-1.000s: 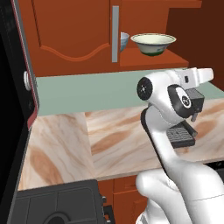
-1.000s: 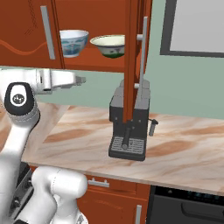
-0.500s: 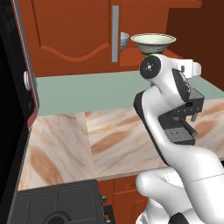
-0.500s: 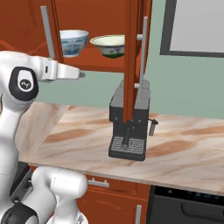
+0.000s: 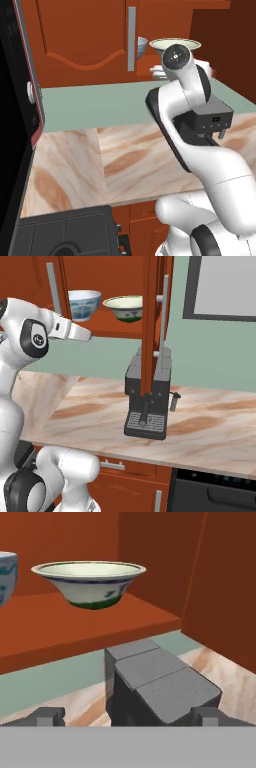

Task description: Move the bowls from the cabinet to the plates on the dining table.

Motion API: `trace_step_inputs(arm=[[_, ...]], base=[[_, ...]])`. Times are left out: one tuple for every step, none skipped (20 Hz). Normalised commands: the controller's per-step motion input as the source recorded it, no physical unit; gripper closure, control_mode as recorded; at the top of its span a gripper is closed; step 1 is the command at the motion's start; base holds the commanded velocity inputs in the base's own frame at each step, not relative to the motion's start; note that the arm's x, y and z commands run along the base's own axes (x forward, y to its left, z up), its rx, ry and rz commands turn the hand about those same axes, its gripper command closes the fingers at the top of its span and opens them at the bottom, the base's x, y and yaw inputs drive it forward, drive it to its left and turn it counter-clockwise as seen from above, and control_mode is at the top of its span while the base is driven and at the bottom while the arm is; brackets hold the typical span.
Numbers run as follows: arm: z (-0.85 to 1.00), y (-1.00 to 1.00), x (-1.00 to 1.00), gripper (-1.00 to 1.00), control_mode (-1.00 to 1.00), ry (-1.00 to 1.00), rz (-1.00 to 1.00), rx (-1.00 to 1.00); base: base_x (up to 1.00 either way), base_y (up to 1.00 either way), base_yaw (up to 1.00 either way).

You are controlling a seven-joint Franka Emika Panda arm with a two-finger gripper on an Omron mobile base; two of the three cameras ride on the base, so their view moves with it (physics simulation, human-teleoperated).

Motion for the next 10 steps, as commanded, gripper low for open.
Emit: trace_step_inputs(arm=[[0.08,0.41,0.31,-1.0,-1.0,-0.03,0.13,0.16],[0.09,0.41,0.3,-1.0,-1.0,-0.03,0.14,0.16],[0.11,0.39,0.28,-1.0,-1.0,-0.03,0.15,0.17],[0.11,0.39,0.24,-1.0,-1.0,-0.03,0.16,0.17],[0.16,0.38,0.19,-1.0,-1.0,-0.02,0.17,0.14],[0.21,0.36,0.12,-1.0,-1.0,-0.02,0.19,0.11],[0.23,0.34,0.09,-1.0,-1.0,-0.02,0.19,0.09],[0.26,0.33,0.01,-1.0,-1.0,-0.02,0.21,0.07],[0.26,0.36,0.0,-1.0,-1.0,-0.02,0.21,0.07],[0.21,0.41,0.0,-1.0,-1.0,-0.02,0.22,0.05]], base=[[0.0,0.0,0.0],[0.0,0.0,0.0],[0.0,0.0,0.0],[0.0,0.0,0.0],[0.0,0.0,0.0],[0.0,0.0,0.0],[0.0,0.0,0.0],[0.0,0.0,0.0],[0.0,0.0,0.0],[0.0,0.0,0.0]])
